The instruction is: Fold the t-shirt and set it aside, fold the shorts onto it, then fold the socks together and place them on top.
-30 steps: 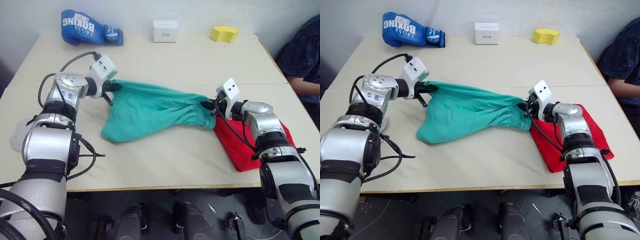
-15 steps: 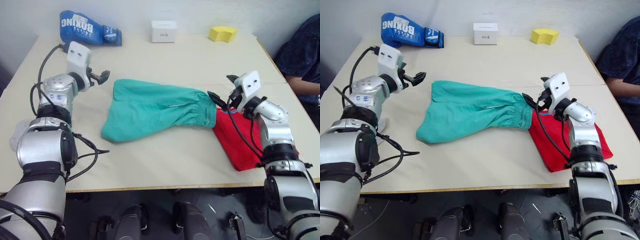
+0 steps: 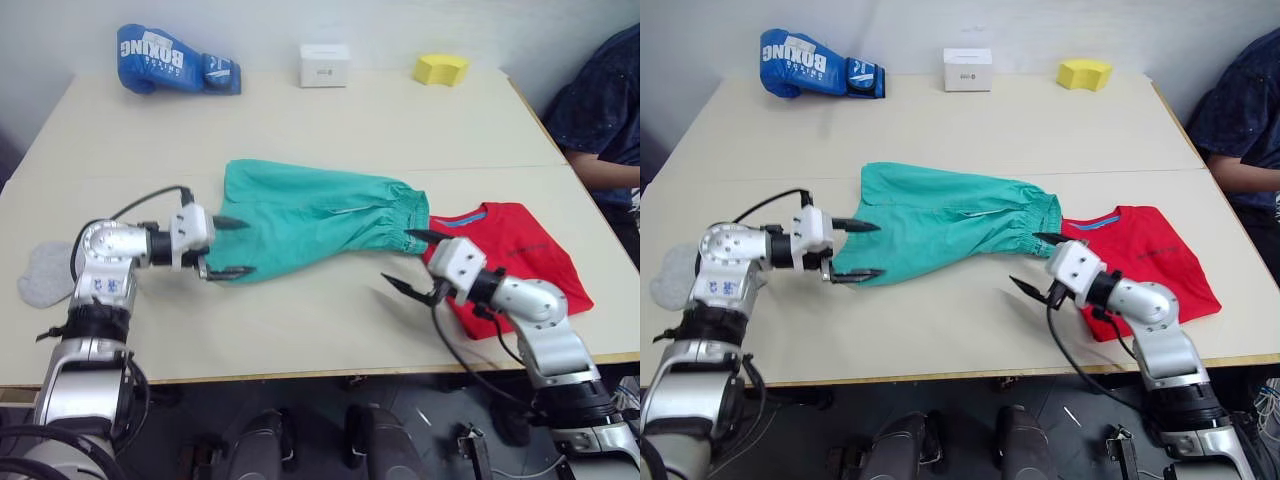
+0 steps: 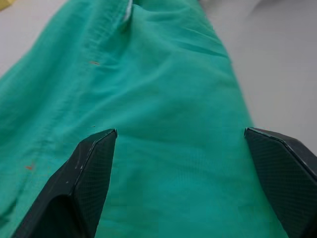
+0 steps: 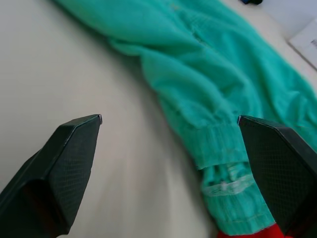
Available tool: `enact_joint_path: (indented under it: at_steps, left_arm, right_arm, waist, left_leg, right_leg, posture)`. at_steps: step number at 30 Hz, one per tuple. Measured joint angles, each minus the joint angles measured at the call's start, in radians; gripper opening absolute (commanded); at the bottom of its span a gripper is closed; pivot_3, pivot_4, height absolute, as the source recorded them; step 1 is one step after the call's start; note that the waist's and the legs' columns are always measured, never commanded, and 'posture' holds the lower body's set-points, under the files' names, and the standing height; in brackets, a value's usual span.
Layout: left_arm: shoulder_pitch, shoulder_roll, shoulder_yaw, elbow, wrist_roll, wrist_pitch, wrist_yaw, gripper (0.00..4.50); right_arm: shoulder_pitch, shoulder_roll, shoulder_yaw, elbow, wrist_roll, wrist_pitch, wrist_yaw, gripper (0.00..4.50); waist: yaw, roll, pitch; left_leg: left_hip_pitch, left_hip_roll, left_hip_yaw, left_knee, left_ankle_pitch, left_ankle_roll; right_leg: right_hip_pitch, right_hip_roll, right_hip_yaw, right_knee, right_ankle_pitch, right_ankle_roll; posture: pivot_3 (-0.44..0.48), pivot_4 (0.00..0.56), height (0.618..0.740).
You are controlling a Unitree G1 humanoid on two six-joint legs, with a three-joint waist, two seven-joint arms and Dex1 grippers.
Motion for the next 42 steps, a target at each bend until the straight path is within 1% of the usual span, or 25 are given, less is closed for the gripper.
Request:
enact_joint_path:
  at_steps: [3,5,7,8,9,10,11,12,13,15,16,17,19,20,22,24,25,33,36,37,41,42]
  left_arm:
    - [0.055,-0.002,-0.024,-0.107,0.028,0.043,0.072,4.31]
    - [0.073,-0.017,-0.042,-0.127,0.070,0.079,0.157,4.31]
    - [0.075,-0.027,-0.067,-0.120,0.116,0.089,0.228,4.50]
    - [0.071,-0.029,-0.072,-0.116,0.126,0.088,0.251,4.50]
    - [0.061,-0.030,-0.081,-0.112,0.142,0.080,0.276,4.50]
    - [0.051,-0.030,-0.089,-0.108,0.159,0.077,0.297,4.25]
    - [0.042,-0.030,-0.097,-0.099,0.168,0.074,0.308,4.19]
    - [0.016,-0.036,-0.113,-0.061,0.187,0.056,0.336,3.96]
    - [-0.007,-0.040,-0.128,-0.027,0.205,0.039,0.364,3.70]
    - [-0.044,-0.049,-0.150,0.046,0.237,0.004,0.423,3.13]
    - [-0.054,-0.050,-0.157,0.073,0.245,-0.009,0.445,2.74]
    - [-0.060,-0.052,-0.160,0.092,0.251,-0.021,0.464,2.43]
    - [-0.067,-0.053,-0.169,0.121,0.259,-0.049,0.493,1.81]
    - [-0.067,-0.053,-0.175,0.126,0.262,-0.061,0.500,1.50]
    - [-0.059,-0.052,-0.179,0.126,0.267,-0.076,0.501,0.90]
    - [-0.041,-0.043,-0.179,0.119,0.266,-0.095,0.496,0.17]
    - [-0.032,-0.037,-0.179,0.114,0.262,-0.100,0.488,0.05]
    - [0.126,0.056,-0.145,-0.044,0.169,-0.129,0.411,0.05]
    - [0.295,0.110,-0.096,-0.217,0.066,-0.110,0.345,0.05]
    - [0.329,0.119,-0.089,-0.247,0.046,-0.103,0.332,0.05]
    - [0.602,0.190,0.007,-0.505,-0.081,-0.038,0.279,0.05]
    - [0.645,0.200,0.033,-0.548,-0.093,-0.025,0.279,0.05]
  right_arm:
    - [-0.044,0.029,0.043,0.052,-0.081,-0.027,-0.060,4.50]
    - [-0.111,0.039,0.075,0.139,-0.162,-0.058,-0.119,4.50]
    - [-0.158,0.046,0.094,0.200,-0.209,-0.085,-0.154,4.12]
    - [-0.173,0.050,0.100,0.220,-0.224,-0.093,-0.168,3.89]
    - [-0.188,0.053,0.110,0.250,-0.238,-0.108,-0.184,3.43]
    - [-0.196,0.057,0.117,0.267,-0.249,-0.115,-0.194,3.10]
    - [-0.201,0.058,0.120,0.283,-0.256,-0.125,-0.200,2.97]
    - [-0.209,0.058,0.126,0.306,-0.266,-0.138,-0.208,2.53]
    - [-0.219,0.058,0.132,0.325,-0.275,-0.148,-0.214,2.22]
    - [-0.226,0.057,0.138,0.355,-0.291,-0.155,-0.227,1.57]
    - [-0.226,0.055,0.138,0.366,-0.298,-0.160,-0.232,1.14]
    - [-0.226,0.052,0.138,0.372,-0.302,-0.166,-0.235,0.79]
    - [-0.226,0.045,0.138,0.376,-0.308,-0.177,-0.242,0.07]
    - [-0.225,0.039,0.138,0.376,-0.310,-0.192,-0.244,0.00]
    - [-0.223,0.025,0.138,0.376,-0.311,-0.213,-0.245,0.00]
    - [-0.211,0.001,0.137,0.377,-0.308,-0.255,-0.243,0.00]
    - [-0.205,-0.008,0.137,0.378,-0.305,-0.274,-0.240,0.00]
    - [-0.176,-0.099,0.138,0.413,-0.219,-0.561,-0.134,0.00]
    - [-0.140,-0.114,0.143,0.414,-0.168,-0.659,-0.082,0.00]
    - [-0.134,-0.115,0.144,0.415,-0.162,-0.672,-0.075,0.00]
    - [-0.099,-0.119,0.160,0.412,-0.112,-0.742,-0.018,0.00]
    - [-0.088,-0.119,0.163,0.411,-0.103,-0.755,-0.007,0.00]
  waist:
    - [0.004,0.000,0.000]
    - [0.003,0.000,0.000]
    - [0.003,0.000,0.000]
    - [0.002,-0.001,-0.001]
    - [0.003,-0.001,-0.001]
    - [0.003,-0.001,-0.001]
    - [0.003,-0.001,-0.001]
    - [0.004,-0.001,-0.002]
    - [0.005,-0.001,-0.002]
    - [0.003,-0.001,-0.002]
    - [0.001,-0.001,-0.002]
    - [0.000,-0.001,-0.002]
    - [-0.001,0.000,-0.002]
    - [-0.001,0.000,-0.003]
    - [-0.001,0.000,-0.003]
    - [-0.002,0.000,-0.003]
    - [-0.002,0.000,-0.003]
    - [-0.021,0.000,-0.003]
    - [-0.029,0.000,-0.003]
    - [-0.029,0.000,-0.003]
    - [-0.029,0.000,-0.003]
    - [-0.027,0.000,-0.003]
  left_leg:
    - [0.000,-0.001,-0.001,0.001,0.000,0.001]
    - [0.001,-0.002,-0.001,0.001,0.000,0.001]
    - [0.000,-0.001,-0.001,0.001,0.000,0.001]
    - [0.000,-0.001,-0.001,0.000,0.000,0.001]
    - [0.000,-0.001,-0.001,0.000,0.000,0.001]
    - [0.001,-0.001,-0.001,0.001,0.000,0.001]
    - [0.001,-0.001,-0.001,0.001,0.000,0.001]
    - [0.003,-0.002,-0.001,0.001,0.000,0.001]
    - [0.005,-0.002,0.000,0.001,0.000,0.001]
    - [0.012,-0.002,0.000,0.000,0.000,0.002]
    - [0.016,-0.002,-0.001,-0.001,-0.002,0.002]
    - [0.017,-0.002,-0.001,-0.001,-0.003,0.002]
    - [0.017,-0.002,-0.001,-0.001,-0.004,0.001]
    - [0.017,-0.002,-0.001,-0.002,-0.004,0.001]
    - [0.017,-0.002,-0.001,-0.002,-0.004,0.001]
    - [0.017,-0.002,-0.001,-0.002,-0.004,0.001]
    - [0.017,-0.002,-0.001,-0.002,-0.004,0.001]
    - [0.017,-0.002,0.000,-0.006,-0.004,0.001]
    - [0.018,-0.002,0.000,-0.010,-0.004,0.001]
    - [0.018,-0.002,0.000,-0.010,-0.004,0.001]
    - [0.018,-0.002,-0.001,-0.012,-0.004,0.000]
    - [0.019,-0.002,-0.001,-0.012,-0.004,0.000]
  right_leg:
    - [0.000,-0.001,0.001,0.001,0.000,0.000]
    - [0.000,-0.002,0.002,0.001,0.000,0.000]
    - [0.000,-0.002,0.002,0.001,0.000,0.000]
    - [0.000,-0.001,0.001,0.002,0.000,0.000]
    - [0.001,-0.001,0.001,0.002,0.000,0.000]
    - [0.001,-0.001,0.001,0.002,0.000,0.000]
    - [0.001,-0.001,0.001,0.002,0.000,0.000]
    - [0.003,-0.001,0.000,0.002,0.000,0.000]
    - [0.004,-0.001,0.000,0.002,0.000,0.000]
    - [0.011,-0.002,0.000,0.001,0.000,0.000]
    - [0.015,-0.003,0.000,-0.001,0.000,0.000]
    - [0.015,-0.009,0.000,-0.001,0.000,0.000]
    - [0.015,-0.011,0.000,0.000,0.000,-0.001]
    - [0.015,-0.011,0.001,0.000,-0.001,-0.001]
    - [0.015,-0.011,0.000,0.000,-0.001,-0.001]
    - [0.015,-0.011,0.000,-0.001,-0.001,-0.001]
    - [0.015,-0.011,0.000,-0.001,-0.001,-0.001]
    - [0.015,-0.011,0.001,-0.005,-0.001,-0.001]
    - [0.016,-0.011,0.003,-0.008,-0.001,-0.001]
    - [0.016,-0.011,0.003,-0.009,-0.001,-0.001]
    - [0.016,-0.011,0.003,-0.010,-0.001,-0.001]
    - [0.017,-0.011,0.003,-0.010,-0.001,-0.001]
  posture:
    - [0.000,0.150,0.740]
    - [0.000,0.150,0.740]
    - [0.000,0.150,0.740]
    - [0.000,0.150,0.740]
    - [0.000,0.150,0.740]
    - [0.000,0.150,0.740]
    - [0.000,0.150,0.740]
    - [0.000,0.150,0.740]
    - [0.000,0.150,0.740]
    - [0.000,0.150,0.740]
    - [0.000,0.150,0.740]
    - [0.000,0.150,0.740]
    - [0.000,0.150,0.740]
    - [0.000,0.150,0.740]
    - [0.000,0.150,0.740]
    - [0.000,0.150,0.740]
    - [0.000,0.150,0.740]
    - [0.000,0.150,0.740]
    - [0.000,0.150,0.740]
    - [0.000,0.150,0.740]
    - [0.000,0.150,0.740]
    - [0.000,0.150,0.740]
